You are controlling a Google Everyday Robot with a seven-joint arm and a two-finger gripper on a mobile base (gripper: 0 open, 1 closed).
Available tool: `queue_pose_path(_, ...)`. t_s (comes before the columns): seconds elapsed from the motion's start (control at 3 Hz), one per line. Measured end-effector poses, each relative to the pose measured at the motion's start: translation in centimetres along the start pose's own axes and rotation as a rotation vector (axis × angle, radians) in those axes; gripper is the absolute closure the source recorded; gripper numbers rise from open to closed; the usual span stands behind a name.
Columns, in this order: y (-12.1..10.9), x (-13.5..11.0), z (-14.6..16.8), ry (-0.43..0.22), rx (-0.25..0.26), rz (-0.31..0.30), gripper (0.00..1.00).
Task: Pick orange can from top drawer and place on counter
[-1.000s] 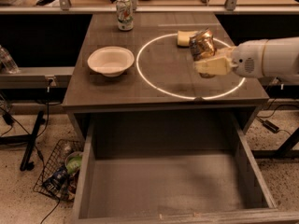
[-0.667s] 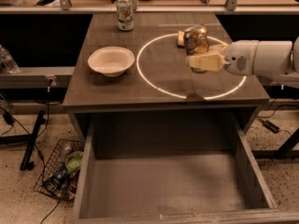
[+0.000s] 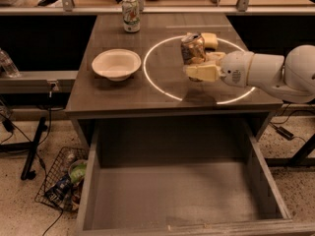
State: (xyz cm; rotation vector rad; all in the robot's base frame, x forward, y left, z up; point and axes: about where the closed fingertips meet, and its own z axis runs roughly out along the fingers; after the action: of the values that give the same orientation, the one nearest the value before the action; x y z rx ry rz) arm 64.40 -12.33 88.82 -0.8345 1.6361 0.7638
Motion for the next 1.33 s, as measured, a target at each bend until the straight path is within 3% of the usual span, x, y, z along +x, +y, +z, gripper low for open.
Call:
queue_pose_path(0.33, -0.6, 1.3, 0.1, 0.013, -0.001, -0.059, 0.82)
queue_pose_path(0.67, -1.8, 3.5, -1.4, 0.033, 0.007, -0.068, 0.51)
queue_pose_path(1.33, -2.9, 6.1, -3.9, 0.077, 0.042, -0.051, 0.04)
